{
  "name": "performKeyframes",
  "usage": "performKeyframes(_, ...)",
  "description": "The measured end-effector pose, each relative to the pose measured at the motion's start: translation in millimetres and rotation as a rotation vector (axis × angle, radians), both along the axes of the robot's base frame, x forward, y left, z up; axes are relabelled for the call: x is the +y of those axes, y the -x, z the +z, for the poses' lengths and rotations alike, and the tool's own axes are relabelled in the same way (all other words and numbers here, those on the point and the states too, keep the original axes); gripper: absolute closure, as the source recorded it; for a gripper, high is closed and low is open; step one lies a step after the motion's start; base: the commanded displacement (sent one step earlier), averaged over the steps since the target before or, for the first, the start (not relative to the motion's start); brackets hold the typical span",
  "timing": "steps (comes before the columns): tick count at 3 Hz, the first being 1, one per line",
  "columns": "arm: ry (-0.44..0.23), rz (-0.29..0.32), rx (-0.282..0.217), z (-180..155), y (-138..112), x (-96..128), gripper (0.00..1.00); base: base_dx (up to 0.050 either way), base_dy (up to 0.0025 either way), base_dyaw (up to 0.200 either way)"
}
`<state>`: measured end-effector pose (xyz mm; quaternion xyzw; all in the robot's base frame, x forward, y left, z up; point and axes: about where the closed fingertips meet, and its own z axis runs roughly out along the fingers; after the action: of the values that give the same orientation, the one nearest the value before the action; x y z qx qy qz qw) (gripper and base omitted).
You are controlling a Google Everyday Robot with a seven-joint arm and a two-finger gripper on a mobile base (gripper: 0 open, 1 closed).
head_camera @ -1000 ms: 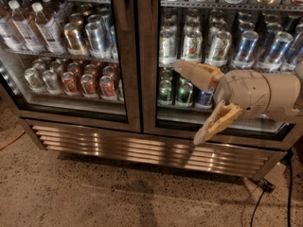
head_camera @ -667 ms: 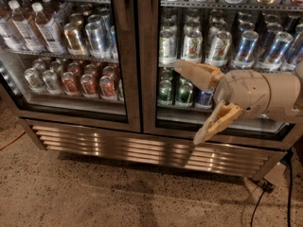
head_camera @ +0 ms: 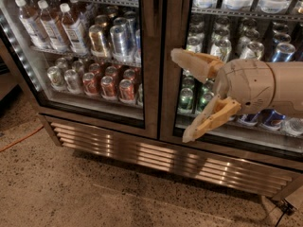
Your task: Open left fridge door
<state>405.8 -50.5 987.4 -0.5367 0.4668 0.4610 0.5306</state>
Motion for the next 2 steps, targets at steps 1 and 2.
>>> performKeyframes(1,0.000,0.000,0.000,0.0,0.0,0.0,0.00,0.041,-0.00233,-0.114)
performKeyframes(2,0.000,0.000,0.000,0.0,0.0,0.0,0.00,0.020,0.00184,0.183)
